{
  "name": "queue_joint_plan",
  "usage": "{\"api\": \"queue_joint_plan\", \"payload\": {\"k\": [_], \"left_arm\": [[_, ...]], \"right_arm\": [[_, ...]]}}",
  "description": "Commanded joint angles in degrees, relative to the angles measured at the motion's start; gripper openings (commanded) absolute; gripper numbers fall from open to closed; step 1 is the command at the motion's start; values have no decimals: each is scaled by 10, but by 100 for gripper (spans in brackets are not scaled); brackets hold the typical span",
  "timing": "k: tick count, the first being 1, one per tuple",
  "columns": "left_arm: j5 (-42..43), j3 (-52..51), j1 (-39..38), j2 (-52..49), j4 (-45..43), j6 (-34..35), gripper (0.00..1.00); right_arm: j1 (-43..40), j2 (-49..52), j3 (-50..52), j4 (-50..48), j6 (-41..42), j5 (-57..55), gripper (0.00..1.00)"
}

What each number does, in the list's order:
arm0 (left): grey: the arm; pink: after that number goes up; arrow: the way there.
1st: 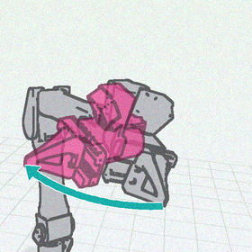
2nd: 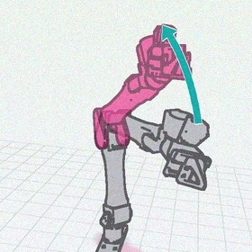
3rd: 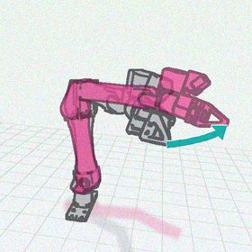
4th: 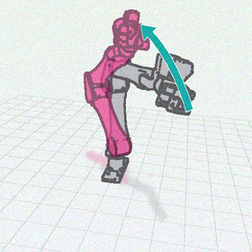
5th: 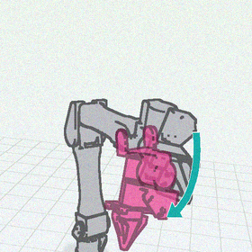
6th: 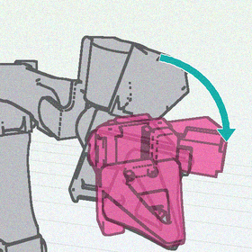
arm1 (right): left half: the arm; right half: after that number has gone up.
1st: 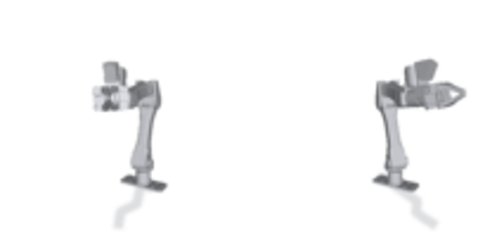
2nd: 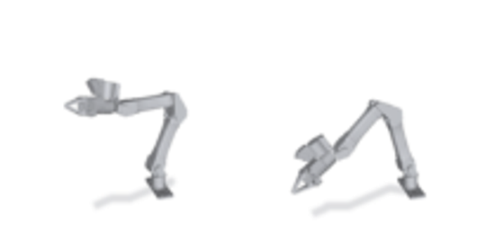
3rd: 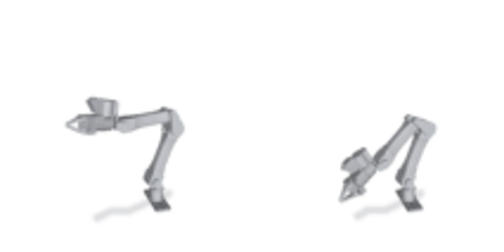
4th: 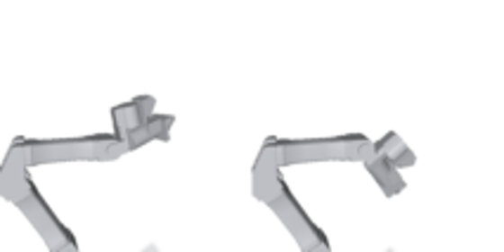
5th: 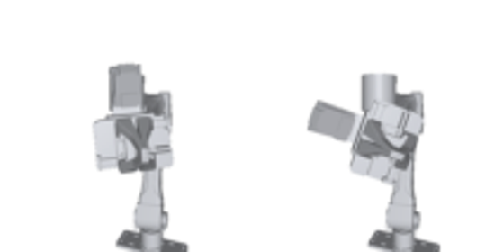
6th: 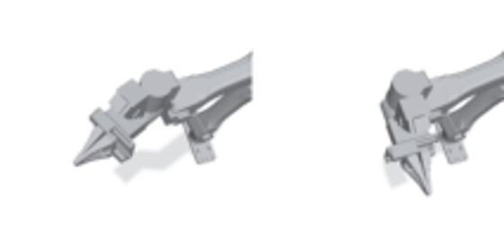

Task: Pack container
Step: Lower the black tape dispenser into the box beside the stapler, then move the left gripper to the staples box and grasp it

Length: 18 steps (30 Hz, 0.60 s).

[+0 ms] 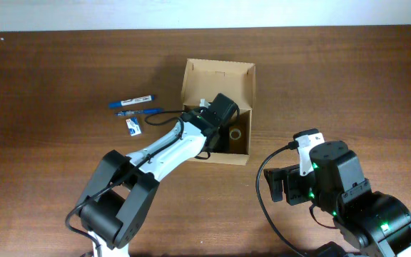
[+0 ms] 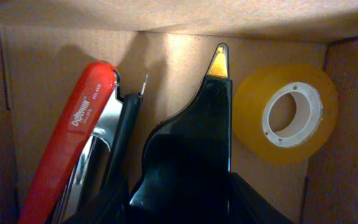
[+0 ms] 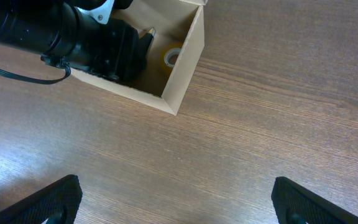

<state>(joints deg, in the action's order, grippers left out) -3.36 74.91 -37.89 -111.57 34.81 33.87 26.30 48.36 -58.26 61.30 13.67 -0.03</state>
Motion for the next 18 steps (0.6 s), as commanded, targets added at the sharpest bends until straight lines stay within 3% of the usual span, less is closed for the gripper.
{"api": "queue_joint_plan", "payload": {"k": [1,2,3,4,12,18], "left_arm": [[7,9,-4,-9,-1,-9,34],[7,9,-4,-9,-2,-9,34],[7,9,-4,-9,-1,-9,50],[7,9,-4,-9,-1,-9,56],[8,9,-3,-4,-1,-10,56],[-1,9,3,95,40,-53,57]], "right_arm": [[3,-4,2,0,2,-6,99],[3,-4,2,0,2,-6,99],[3,-4,2,0,2,-6,99],[3,-4,2,0,3,-6,99],[3,-4,2,0,3,-6,99],[3,-4,2,0,3,-6,99]]}}
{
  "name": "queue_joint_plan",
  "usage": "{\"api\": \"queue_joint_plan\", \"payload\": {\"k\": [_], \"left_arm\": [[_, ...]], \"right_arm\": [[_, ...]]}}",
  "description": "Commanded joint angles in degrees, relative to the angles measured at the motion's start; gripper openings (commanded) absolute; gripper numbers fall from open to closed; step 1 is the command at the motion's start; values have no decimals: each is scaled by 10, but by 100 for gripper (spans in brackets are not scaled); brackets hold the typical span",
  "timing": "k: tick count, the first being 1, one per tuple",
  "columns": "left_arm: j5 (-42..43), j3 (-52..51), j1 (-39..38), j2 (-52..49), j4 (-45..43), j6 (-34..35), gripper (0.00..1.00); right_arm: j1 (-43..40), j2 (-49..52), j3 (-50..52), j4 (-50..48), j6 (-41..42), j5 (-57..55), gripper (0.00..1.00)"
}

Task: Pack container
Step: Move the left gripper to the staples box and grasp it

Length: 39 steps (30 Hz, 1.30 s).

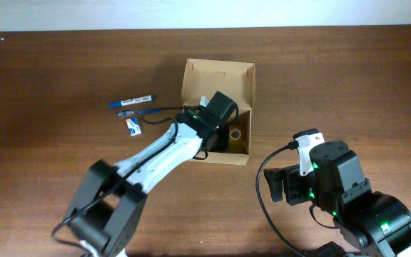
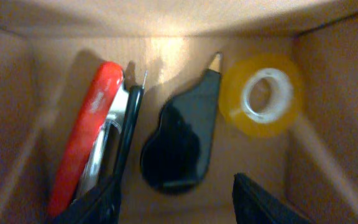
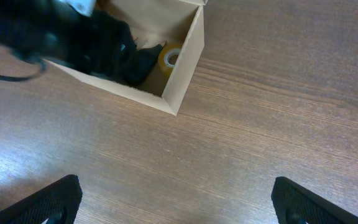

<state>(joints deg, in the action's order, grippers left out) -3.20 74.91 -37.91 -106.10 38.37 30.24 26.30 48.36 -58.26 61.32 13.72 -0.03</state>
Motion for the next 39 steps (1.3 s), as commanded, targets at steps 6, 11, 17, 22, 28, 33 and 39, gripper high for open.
{"api": "queue_joint_plan", "payload": {"k": [6,11,17,22,28,33,39], "left_arm": [[-2,9,30,90,15,-21,57],[-14,9,71,124,16,-35,57],[-93,9,151,197,83,-3,57],[-121,9,228,168,168,82,57],[-142,9,270,48,103,79,57],[-131,9,271,-29,55,79,56],[-129,9,280,-73,23,59,57]], "right_arm": [[3,-4,2,0,2,-6,99],[3,-4,2,0,2,-6,99],[3,-4,2,0,2,-6,99],[3,-4,2,0,2,-6,99],[3,-4,2,0,2,-6,99],[3,-4,2,0,2,-6,99],[3,-4,2,0,2,-6,99]]}}
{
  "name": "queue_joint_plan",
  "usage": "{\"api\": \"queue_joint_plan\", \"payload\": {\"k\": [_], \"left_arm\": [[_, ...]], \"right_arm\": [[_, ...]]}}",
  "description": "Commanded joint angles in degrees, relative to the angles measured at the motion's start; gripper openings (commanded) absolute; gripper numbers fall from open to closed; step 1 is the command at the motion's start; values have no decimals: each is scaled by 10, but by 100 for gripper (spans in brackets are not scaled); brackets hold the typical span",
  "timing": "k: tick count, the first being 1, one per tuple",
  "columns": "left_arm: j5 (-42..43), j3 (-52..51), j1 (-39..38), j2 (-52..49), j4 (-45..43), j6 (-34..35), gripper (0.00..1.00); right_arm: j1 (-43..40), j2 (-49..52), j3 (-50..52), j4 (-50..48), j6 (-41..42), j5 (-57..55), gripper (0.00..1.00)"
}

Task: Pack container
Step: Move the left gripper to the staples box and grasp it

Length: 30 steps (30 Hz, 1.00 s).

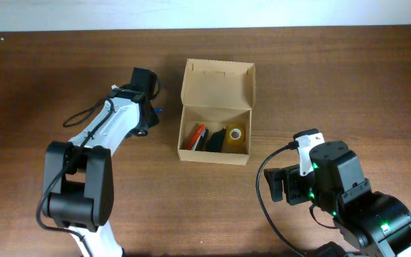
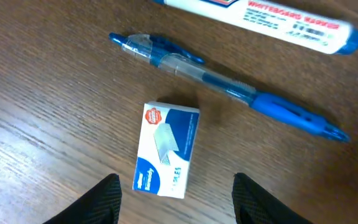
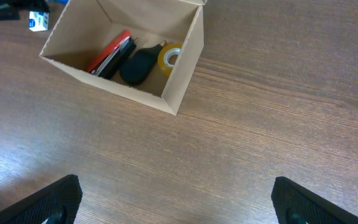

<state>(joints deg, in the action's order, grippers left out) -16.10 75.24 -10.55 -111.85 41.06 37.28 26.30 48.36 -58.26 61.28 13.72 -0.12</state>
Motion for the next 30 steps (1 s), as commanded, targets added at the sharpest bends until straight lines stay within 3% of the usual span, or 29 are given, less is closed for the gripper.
{"api": "queue_joint_plan", "payload": {"k": [1,7,9,17,30], "left_arm": [[0,5,6,-20,-9,-16,56],[2,5,16,-47,-22,-26,55],[2,5,19,-47,-25,-26,46],[9,5,24,-52,-28,-26,34],[48,5,24,-55,-57,-61,38]], "right_arm": [[3,-4,2,0,2,-5,99],[3,-4,2,0,2,-5,99],[3,-4,2,0,2,-5,99],[3,-4,2,0,2,-5,99],[3,-4,2,0,2,-5,99]]}}
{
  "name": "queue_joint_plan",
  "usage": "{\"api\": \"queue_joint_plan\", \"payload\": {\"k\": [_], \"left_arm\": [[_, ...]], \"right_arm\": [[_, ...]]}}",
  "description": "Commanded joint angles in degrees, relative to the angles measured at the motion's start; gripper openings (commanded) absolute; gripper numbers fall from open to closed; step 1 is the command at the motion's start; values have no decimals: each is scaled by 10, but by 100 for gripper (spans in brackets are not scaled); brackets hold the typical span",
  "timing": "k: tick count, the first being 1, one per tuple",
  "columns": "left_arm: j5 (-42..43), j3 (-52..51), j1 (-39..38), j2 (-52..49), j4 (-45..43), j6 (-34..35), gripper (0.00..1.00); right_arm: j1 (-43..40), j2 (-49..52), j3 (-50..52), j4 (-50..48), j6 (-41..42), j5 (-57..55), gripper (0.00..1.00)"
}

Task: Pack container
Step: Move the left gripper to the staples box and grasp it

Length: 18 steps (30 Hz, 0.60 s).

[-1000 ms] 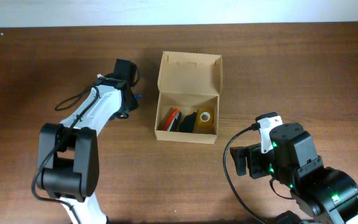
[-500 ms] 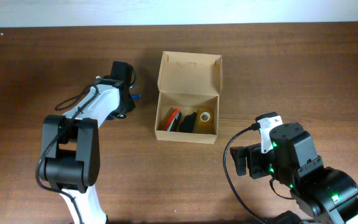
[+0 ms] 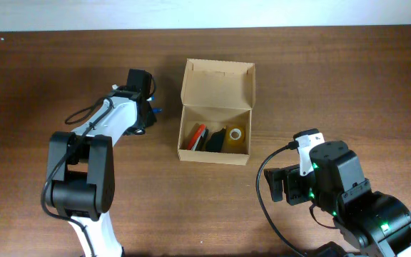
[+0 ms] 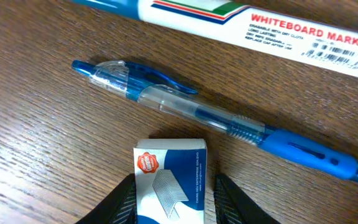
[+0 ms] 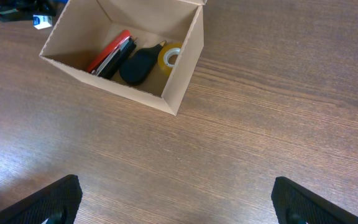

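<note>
The open cardboard carton (image 3: 216, 80) holds a red stapler (image 3: 197, 135), a black teardrop-shaped tool (image 3: 217, 139) and a yellow tape roll (image 3: 236, 133). Left of it, a small blue-and-white staple box (image 4: 169, 180) lies on the table below a blue pen (image 4: 216, 118) and a whiteboard marker (image 4: 260, 28). My left gripper (image 4: 174, 190) is low over the staple box with a finger close on each side: the left one touches it and a sliver of wood shows on the right. My right gripper (image 5: 176, 202) hangs open near the table's front right, holding nothing.
The carton's lid flap stands up at the back. From the right wrist the carton (image 5: 182, 81) is up left, with bare wood below and to its right. My left arm (image 3: 113, 118) reaches across the table's left half.
My left gripper sits lower over the staple box and its jaws have drawn in from wide apart to close beside it. The box now lies square between them. The right arm is unchanged.
My left gripper was deep in the carton with the black tool between its jaws. Then the tool lay on the carton floor beside the stapler and tape, the jaws open above. Then the gripper stood open over the staple box left of the carton, and now it straddles it.
</note>
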<state>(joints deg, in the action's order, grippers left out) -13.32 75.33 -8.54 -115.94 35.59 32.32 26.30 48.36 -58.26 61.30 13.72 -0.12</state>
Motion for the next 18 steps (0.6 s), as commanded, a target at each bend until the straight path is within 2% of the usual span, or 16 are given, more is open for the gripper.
{"api": "queue_joint_plan", "payload": {"k": [1,10,12,18], "left_arm": [[27,3,3,-15,-5,-11,38],[52,-12,3,-15,-23,-11,37],[61,-12,3,-15,-24,-11,32],[61,-12,-9,5,-23,-11,31]], "right_arm": [[3,-4,2,0,2,-5,99],[3,-4,2,0,2,-5,99],[3,-4,2,0,2,-5,99],[3,-4,2,0,2,-5,99]]}}
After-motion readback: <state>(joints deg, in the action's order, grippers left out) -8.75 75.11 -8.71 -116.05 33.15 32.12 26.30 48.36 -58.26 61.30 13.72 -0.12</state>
